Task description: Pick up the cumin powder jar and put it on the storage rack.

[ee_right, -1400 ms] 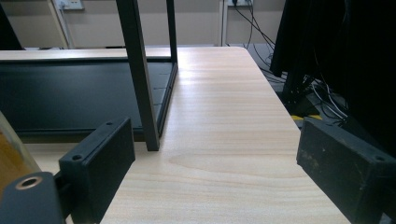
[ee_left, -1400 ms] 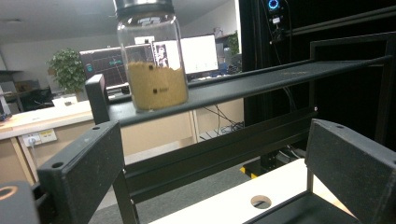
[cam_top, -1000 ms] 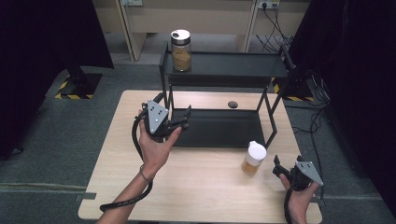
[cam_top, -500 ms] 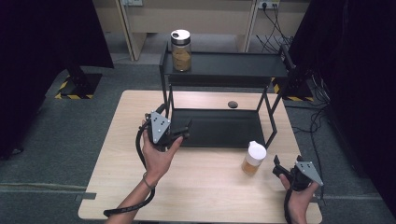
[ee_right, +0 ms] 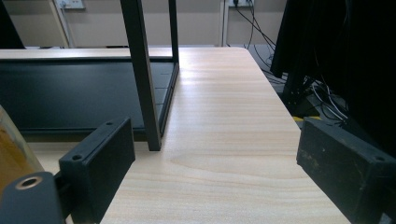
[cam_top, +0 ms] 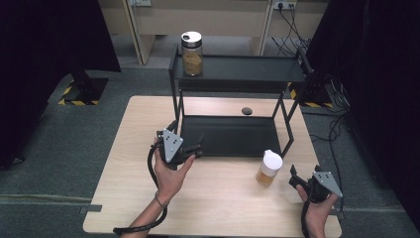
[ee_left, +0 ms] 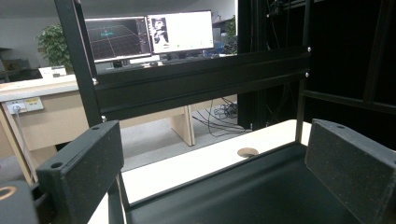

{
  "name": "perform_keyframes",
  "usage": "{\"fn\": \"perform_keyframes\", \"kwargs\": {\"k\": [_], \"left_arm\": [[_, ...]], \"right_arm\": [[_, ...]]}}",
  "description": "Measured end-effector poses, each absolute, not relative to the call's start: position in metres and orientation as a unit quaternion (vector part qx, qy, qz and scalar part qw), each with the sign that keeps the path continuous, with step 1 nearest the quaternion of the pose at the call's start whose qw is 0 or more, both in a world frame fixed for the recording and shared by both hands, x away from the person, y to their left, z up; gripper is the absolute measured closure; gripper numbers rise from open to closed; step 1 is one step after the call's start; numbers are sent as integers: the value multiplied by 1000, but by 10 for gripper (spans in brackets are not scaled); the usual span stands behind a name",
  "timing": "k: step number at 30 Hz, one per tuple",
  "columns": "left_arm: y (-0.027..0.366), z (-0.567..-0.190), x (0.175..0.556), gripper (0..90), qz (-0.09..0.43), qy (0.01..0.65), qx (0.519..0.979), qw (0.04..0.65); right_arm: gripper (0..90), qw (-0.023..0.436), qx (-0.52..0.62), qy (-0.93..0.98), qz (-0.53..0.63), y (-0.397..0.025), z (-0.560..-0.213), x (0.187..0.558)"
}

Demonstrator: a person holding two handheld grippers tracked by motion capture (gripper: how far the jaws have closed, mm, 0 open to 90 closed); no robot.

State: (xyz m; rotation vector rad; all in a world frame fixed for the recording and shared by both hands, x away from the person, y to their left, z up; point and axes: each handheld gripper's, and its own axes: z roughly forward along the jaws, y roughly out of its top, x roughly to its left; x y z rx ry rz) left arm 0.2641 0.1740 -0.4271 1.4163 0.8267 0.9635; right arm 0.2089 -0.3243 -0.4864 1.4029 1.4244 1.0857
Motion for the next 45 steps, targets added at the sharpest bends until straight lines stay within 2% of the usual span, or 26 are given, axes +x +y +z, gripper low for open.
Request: {"fn": "perform_keyframes", "kwargs": {"k": [45], "left_arm": [[177,-493,253,36,376,379,633,560]], "right_arm": [[117,421,556,572,433,-322,-487,209]]}}
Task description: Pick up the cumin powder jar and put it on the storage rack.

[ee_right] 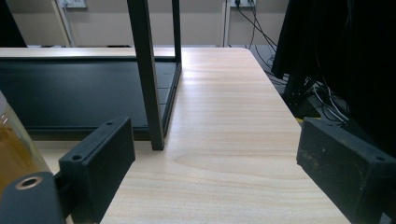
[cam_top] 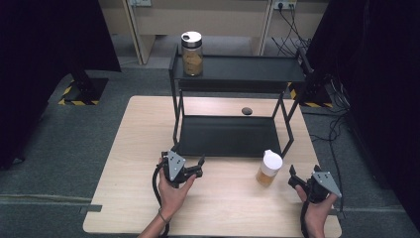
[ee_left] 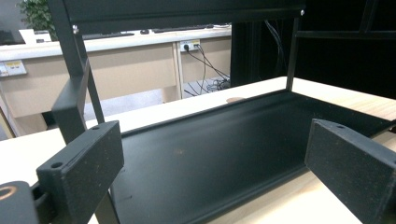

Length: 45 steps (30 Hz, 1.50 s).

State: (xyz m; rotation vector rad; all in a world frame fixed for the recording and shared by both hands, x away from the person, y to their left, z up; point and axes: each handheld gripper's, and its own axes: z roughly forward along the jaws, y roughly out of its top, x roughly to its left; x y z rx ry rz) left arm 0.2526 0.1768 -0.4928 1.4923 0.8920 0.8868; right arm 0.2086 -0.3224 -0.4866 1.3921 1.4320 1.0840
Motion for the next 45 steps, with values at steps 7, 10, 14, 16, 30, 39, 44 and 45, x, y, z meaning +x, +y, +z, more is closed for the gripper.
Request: {"fn": "perform_keyframes", "kwargs": {"k": [7,10,14,16,30,39,44,45], "left_arm": [[177,-501,254,37,363,390,637,557],[177,-504,254,36,359,395,637,556],[178,-506,253,37,353,400,637,556],[178,-506,253,40,351,401,638,556],[181,-509,258,44,328,415,643,553],[182,-507,261,44,322,418,647,550],[182,-507,260,45,321,420,644,553],[183,-508,260,45,320,421,643,554]], "right_arm": [[117,421,556,571,434,-322,-487,208],[117,420,556,571,434,-323,-487,208],[117,421,555,571,434,-323,-487,208],[117,421,555,572,434,-323,-487,208],[117,420,554,572,435,-323,-487,208],[117,419,554,571,437,-324,-487,208],[116,419,553,571,439,-325,-488,208],[116,418,553,571,439,-325,-488,208]]}}
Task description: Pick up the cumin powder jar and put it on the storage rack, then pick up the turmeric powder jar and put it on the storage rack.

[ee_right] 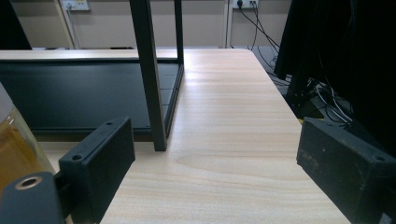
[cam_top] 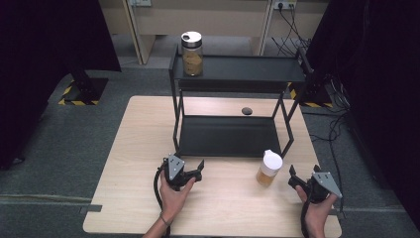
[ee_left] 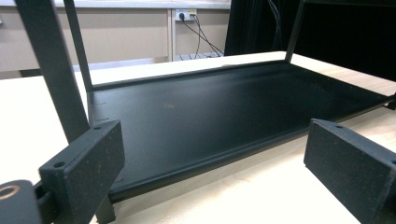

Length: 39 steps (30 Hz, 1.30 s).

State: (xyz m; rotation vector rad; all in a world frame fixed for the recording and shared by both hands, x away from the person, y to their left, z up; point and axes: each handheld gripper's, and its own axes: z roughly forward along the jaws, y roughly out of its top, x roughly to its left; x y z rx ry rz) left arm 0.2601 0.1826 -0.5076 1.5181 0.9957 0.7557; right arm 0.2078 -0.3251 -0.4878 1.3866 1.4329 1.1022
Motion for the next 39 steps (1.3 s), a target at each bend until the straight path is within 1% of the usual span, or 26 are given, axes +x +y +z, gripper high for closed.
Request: {"fn": "perform_keyframes", "kwargs": {"k": [22,27,33,39], "left_arm": [[183,-508,260,45,320,420,643,555],[182,-508,260,45,320,421,643,554],[183,-508,259,45,322,419,643,555],[183,-508,260,45,321,418,644,555]], "right_arm": [[115,414,553,570,445,-328,-488,208],[117,401,558,567,454,-333,-488,208],[117,397,559,565,459,-336,-488,208],[122,380,566,549,483,-340,-490,208]]}}
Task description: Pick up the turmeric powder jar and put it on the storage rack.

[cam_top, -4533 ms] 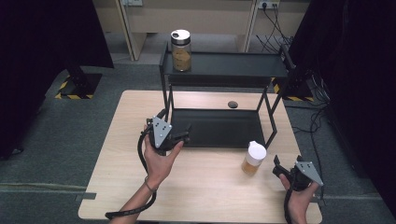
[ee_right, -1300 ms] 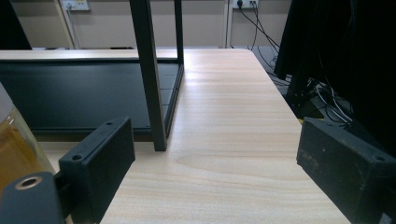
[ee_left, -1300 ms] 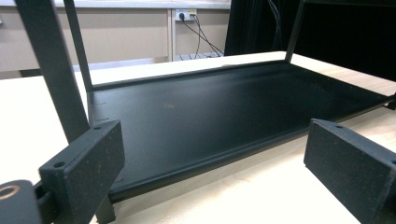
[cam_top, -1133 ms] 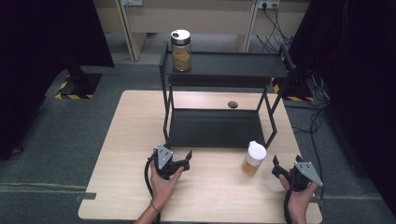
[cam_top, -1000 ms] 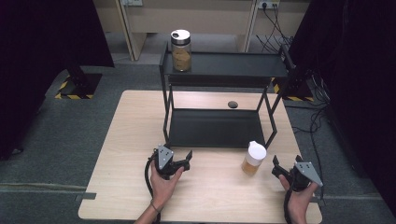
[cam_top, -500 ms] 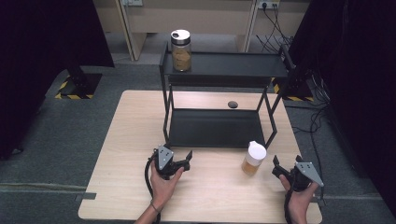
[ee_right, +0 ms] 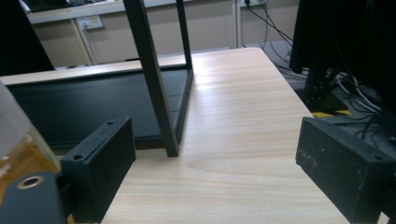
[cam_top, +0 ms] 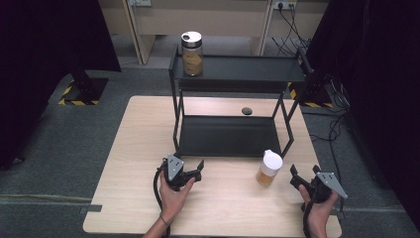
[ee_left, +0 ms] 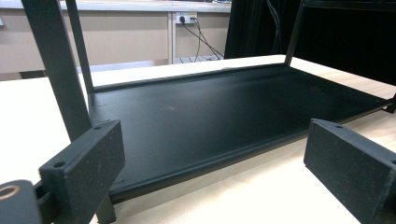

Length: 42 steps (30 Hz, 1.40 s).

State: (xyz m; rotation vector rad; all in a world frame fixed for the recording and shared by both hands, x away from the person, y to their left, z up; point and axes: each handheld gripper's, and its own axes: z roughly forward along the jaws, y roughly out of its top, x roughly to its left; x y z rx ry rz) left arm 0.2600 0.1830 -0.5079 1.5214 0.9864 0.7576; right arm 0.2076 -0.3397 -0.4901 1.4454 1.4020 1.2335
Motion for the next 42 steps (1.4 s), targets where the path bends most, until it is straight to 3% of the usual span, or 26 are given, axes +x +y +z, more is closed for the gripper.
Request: {"fn": "perform_keyframes", "kwargs": {"k": [18,42], "left_arm": [[184,-508,260,45,319,416,644,557],[183,-508,260,45,320,414,645,556]], "right_arm": [[110,375,495,522,585,-339,-460,189],[112,363,442,571,589,-308,-455,193]]}}
